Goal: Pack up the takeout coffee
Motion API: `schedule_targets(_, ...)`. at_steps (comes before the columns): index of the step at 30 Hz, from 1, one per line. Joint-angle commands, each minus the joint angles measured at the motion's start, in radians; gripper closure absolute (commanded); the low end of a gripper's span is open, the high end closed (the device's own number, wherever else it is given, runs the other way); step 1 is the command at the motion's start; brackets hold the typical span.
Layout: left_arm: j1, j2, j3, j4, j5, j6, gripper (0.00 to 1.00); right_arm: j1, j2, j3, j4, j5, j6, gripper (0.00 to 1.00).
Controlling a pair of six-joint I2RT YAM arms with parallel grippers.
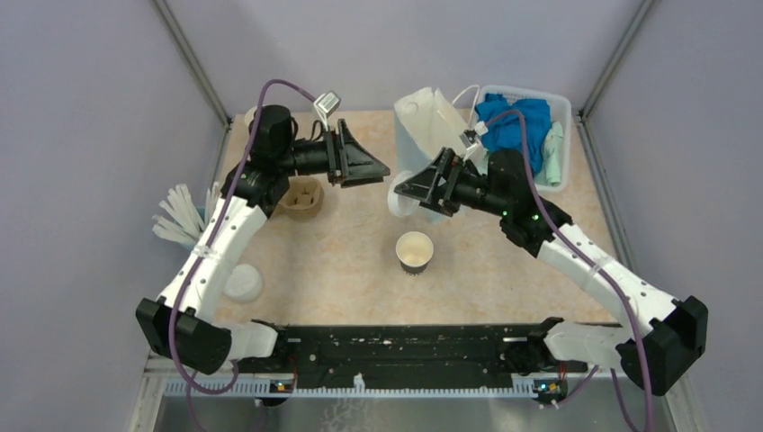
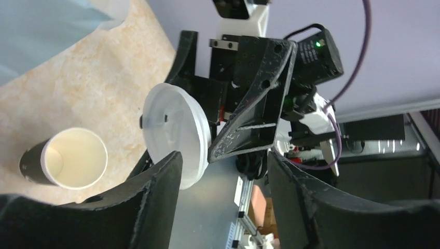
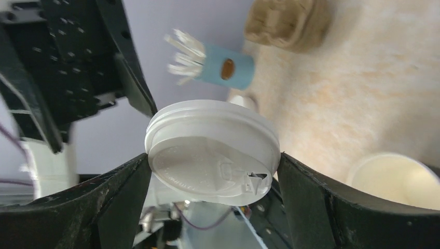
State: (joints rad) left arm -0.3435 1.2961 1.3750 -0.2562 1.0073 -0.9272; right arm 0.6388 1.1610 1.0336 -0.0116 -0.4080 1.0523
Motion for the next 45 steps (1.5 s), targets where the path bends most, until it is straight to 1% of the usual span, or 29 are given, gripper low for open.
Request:
schedule_targets(1, 0.011, -0.048, 0.022, -0.231, -0.087, 0.177, 0.28, 0.011, -0.063, 0.087, -0.354, 0.049, -0.213, 0.13)
schedule_targets(3, 0.012, -0.062, -0.009, -0.299, -0.146, 0.225, 0.19, 0.019, -0.053, 0.126, -0.528, 0.078, -0.317, 0.14)
schedule_targets(4, 0.012, -0.067, -0.027, -0.339, -0.175, 0.252, 0.18, 0.025, -0.042, 0.143, -0.609, 0.096, -0.362, 0.14)
schedule_targets(7, 0.012, -0.081, -0.099, -0.387, -0.245, 0.295, 0.15, 0.055, 0.028, 0.219, -0.812, 0.151, -0.472, 0.16)
schedule_targets(10, 0.011, -0.090, -0.177, -0.390, -0.274, 0.315, 0.14, 0.144, 0.137, 0.327, -1.001, 0.268, -0.547, 0.16)
schedule_targets(12, 0.011, -0.095, -0.222, -0.386, -0.281, 0.321, 0.14, 0.224, 0.229, 0.399, -1.081, 0.343, -0.575, 0.15)
schedule_targets(15, 0.010, -0.102, -0.274, -0.386, -0.286, 0.323, 0.14, 0.281, 0.355, 0.490, -1.163, 0.428, -0.606, 0.14)
schedule_targets(20, 0.010, -0.119, -0.334, -0.424, -0.331, 0.326, 0.14, 0.290, 0.471, 0.560, -1.184, 0.477, -0.632, 0.13)
schedule_targets(26, 0.011, -0.128, -0.338, -0.499, -0.380, 0.379, 0.14, 0.288, 0.560, 0.621, -1.200, 0.510, -0.652, 0.11)
schedule_targets(35, 0.011, -0.120, -0.350, -0.509, -0.368, 0.395, 0.14, 0.253, 0.616, 0.662, -1.163, 0.495, -0.661, 0.10)
schedule_targets(39, 0.011, -0.108, -0.347, -0.511, -0.368, 0.409, 0.15, 0.230, 0.637, 0.674, -1.171, 0.491, -0.679, 0.09)
schedule_targets(45, 0.011, -0.087, -0.338, -0.512, -0.366, 0.425, 0.15, 0.218, 0.646, 0.680, -1.163, 0.448, -0.696, 0.09)
